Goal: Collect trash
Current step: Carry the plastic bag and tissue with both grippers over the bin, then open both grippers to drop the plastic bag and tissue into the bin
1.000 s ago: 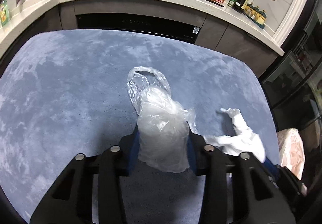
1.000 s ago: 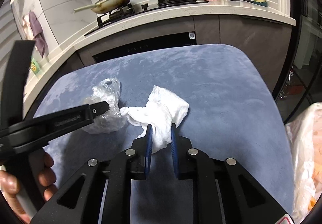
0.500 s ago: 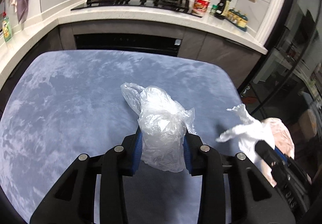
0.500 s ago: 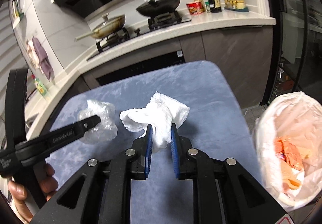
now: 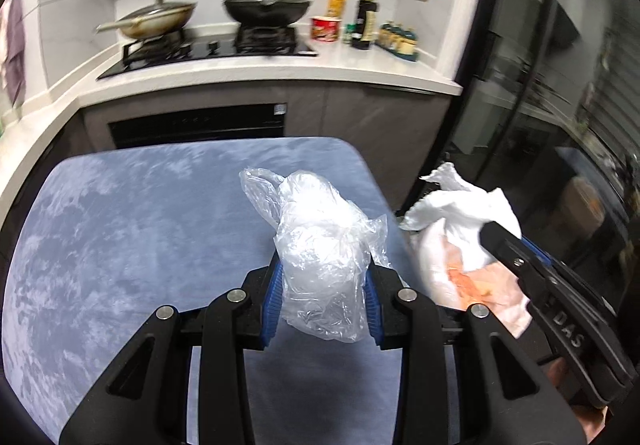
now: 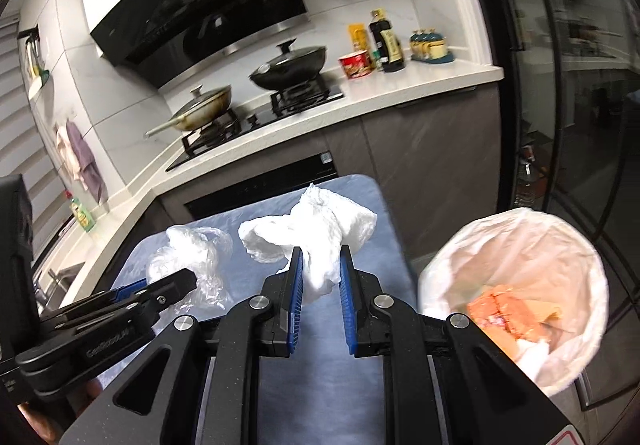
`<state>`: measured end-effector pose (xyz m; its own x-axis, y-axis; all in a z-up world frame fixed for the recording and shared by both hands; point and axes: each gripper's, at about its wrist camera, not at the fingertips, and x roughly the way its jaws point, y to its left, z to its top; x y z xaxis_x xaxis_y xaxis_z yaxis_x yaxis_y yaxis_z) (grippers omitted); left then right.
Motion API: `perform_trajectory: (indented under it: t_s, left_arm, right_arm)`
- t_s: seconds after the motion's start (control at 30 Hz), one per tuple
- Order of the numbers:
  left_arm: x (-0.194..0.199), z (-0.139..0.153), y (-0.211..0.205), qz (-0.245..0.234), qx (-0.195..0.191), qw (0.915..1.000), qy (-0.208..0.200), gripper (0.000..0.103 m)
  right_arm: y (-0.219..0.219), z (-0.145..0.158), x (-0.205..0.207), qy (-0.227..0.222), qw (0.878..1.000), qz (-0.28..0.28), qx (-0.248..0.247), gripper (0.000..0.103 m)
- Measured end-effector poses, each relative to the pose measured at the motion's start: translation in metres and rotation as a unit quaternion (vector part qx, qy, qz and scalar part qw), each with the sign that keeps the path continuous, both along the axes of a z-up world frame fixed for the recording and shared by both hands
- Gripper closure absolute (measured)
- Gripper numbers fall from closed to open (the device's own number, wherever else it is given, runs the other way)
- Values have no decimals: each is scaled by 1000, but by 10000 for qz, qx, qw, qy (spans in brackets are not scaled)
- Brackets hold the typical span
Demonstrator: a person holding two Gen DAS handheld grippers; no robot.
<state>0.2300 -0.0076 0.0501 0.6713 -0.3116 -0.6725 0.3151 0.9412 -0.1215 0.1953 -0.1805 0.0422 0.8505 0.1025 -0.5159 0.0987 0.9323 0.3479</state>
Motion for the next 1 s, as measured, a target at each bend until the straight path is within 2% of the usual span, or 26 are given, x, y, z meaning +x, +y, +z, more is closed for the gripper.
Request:
perform_trajectory:
  t_s: [0.2,0.43,0.63,0.83,1.0]
  left_arm:
    - [-20,10,-42,-442,64,9989,-140,70]
    - [-26,0,-95,-926,203,9955,-70,70]
    - [-20,-13,-134,-1258,268,9916,99,70]
    - [-8,-35,-172,-1484,442,9875,308,70]
    - [6,-60,-200,-1573,609,9846,468,70]
  right_arm:
    - [-39,6,-24,-88,9993,-363,-30,87]
    - [-94,-3,-40,37,9962,-866,-75,86]
    - [-137,-27,-38,319,9919,-1226,-90,86]
    - [-163,-58,-23,704,9869,-1450,-119,84]
    - [-187,-91,-4,1076,9823,-1525,179,82]
